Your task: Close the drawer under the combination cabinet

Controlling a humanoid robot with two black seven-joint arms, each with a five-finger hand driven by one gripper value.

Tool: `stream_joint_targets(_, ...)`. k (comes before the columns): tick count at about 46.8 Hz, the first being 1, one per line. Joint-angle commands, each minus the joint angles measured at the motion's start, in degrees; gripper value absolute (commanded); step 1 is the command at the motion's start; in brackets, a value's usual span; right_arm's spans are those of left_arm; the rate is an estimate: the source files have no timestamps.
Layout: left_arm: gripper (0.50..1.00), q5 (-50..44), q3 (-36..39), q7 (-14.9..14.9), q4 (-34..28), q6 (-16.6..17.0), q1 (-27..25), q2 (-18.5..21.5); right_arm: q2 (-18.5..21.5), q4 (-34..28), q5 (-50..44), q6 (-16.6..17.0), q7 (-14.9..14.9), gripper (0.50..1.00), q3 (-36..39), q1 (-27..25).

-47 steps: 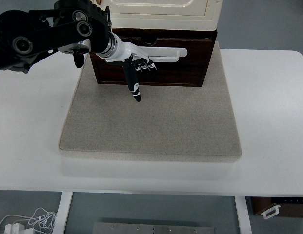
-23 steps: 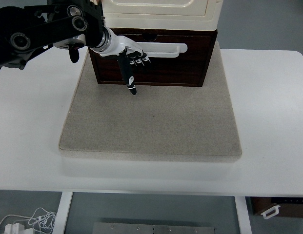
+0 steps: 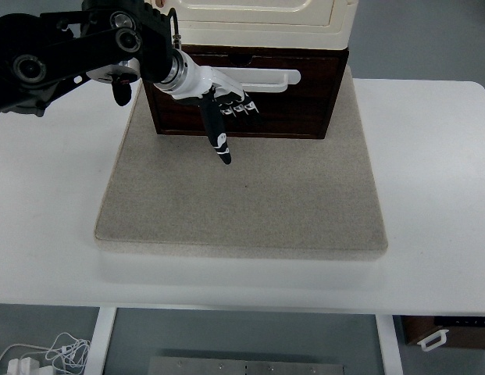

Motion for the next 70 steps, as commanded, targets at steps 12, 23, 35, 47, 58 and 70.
stream_joint_targets(12, 0.996, -0.1, -10.1, -9.0, -1.5, -2.3, 3.3, -0.3, 0.0, 0.0, 0.0, 0.0, 0.0, 0.952, -0.1, 0.0)
stream_joint_targets(23, 0.996, -0.1, -21.0, -15.0, 1.2, -2.3, 3.4, 0.0, 0.0, 0.0, 0.0, 0.0, 0.0, 0.952, 0.0, 0.0)
stream_joint_targets(35, 0.996, -0.6, -33.4, -19.2, 5.8, -2.1, 3.4, 0.6, 0.0, 0.0, 0.0, 0.0, 0.0, 0.952, 0.0, 0.0)
stream_joint_targets(47, 0.996, -5.9, -39.4, -25.5, 9.2, 0.7, 3.1, 3.0, 0.0, 0.0, -0.1, 0.0, 0.0, 0.952, -0.1, 0.0)
stream_joint_targets(58, 0.996, -12.7, -41.2, -27.4, 11.7, 9.8, 2.6, 5.5, 0.0, 0.0, 0.0, 0.0, 0.0, 0.952, 0.0, 0.0)
stream_joint_targets(70, 0.996, -13.8, -49.2, -27.7, 19.8, 16.6, 2.6, 5.5, 0.0, 0.0, 0.0, 0.0, 0.0, 0.952, 0.0, 0.0)
